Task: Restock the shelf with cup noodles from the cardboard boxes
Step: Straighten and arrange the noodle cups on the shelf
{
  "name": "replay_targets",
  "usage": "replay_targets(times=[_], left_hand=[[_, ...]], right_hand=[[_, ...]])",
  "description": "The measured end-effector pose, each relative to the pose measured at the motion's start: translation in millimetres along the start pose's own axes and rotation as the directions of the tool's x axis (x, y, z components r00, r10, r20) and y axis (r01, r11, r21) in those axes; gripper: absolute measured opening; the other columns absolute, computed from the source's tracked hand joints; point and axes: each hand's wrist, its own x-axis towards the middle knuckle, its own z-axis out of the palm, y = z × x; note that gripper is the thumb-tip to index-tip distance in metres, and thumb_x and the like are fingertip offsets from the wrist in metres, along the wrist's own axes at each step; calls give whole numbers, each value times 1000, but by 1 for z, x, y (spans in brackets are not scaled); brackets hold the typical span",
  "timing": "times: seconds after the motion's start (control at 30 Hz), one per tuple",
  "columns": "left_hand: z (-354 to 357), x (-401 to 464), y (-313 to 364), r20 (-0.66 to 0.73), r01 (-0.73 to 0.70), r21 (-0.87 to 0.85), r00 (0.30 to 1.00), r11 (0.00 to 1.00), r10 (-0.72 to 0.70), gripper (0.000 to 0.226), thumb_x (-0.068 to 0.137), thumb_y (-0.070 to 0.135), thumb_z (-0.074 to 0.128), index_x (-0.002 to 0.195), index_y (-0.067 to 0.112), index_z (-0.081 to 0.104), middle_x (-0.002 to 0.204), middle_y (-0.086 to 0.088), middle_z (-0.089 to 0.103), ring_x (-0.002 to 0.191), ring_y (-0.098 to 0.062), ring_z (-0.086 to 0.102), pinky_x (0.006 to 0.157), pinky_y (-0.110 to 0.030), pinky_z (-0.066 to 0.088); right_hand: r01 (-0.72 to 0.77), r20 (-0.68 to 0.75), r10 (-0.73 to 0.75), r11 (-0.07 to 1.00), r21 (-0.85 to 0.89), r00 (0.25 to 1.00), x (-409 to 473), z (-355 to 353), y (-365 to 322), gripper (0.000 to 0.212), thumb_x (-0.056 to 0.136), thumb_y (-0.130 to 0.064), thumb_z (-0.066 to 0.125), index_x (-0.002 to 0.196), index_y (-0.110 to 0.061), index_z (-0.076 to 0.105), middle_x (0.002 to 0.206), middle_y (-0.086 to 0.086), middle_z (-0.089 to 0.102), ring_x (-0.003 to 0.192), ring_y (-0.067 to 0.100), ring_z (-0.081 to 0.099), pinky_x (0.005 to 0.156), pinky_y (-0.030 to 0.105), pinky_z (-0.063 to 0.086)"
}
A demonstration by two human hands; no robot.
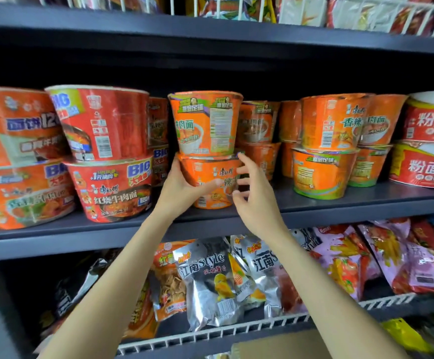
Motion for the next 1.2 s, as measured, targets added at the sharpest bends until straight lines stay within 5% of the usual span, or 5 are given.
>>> replay_targets(times=[0.13,0.23,0.43,0.63,1.2], left_hand=[[0,6,-1,-74,11,155,997,988,1,125,37,83,70,141,27,31,135,1,48,122,-15,50,102,-41,45],[0,-2,1,-114,0,211,993,977,24,114,53,75,73,145,22,30,138,-5,43,125,-20,46,102,-33,40],[-3,-25,-17,-323,-44,221,939,974,116,71,90,44,59,147,15,29,143,-7,40,127,-20,44,102,-40,42],[-11,-20,-21,-265,-54,169,959,984,98,87,74,69,53,145,23,31,136,3,53,124,-14,51,98,-42,48],[-7,-5,-13,-220,-104,122,967,987,129,67,76,36,77,130,14,44,129,0,56,112,-13,58,93,-39,51]], right_hand=[[-218,168,192,964,153,967,30,-2,7,89,85,-28,71,150,-31,10,150,-2,27,133,10,32,108,34,35],[-281,299,202,927,250,933,37,-4,10,95,83,-18,73,148,-33,5,146,1,37,127,12,45,105,35,41],[-101,147,95,995,28,984,26,24,-8,85,77,-32,77,139,-32,18,131,4,48,113,20,54,92,41,51],[-92,-5,92,979,-184,996,18,43,-13,86,83,-44,69,145,-35,11,126,7,45,105,25,58,81,41,53],[-183,-3,183,983,-31,983,29,21,6,101,72,-35,81,148,-32,14,140,2,44,122,21,51,96,48,48]])
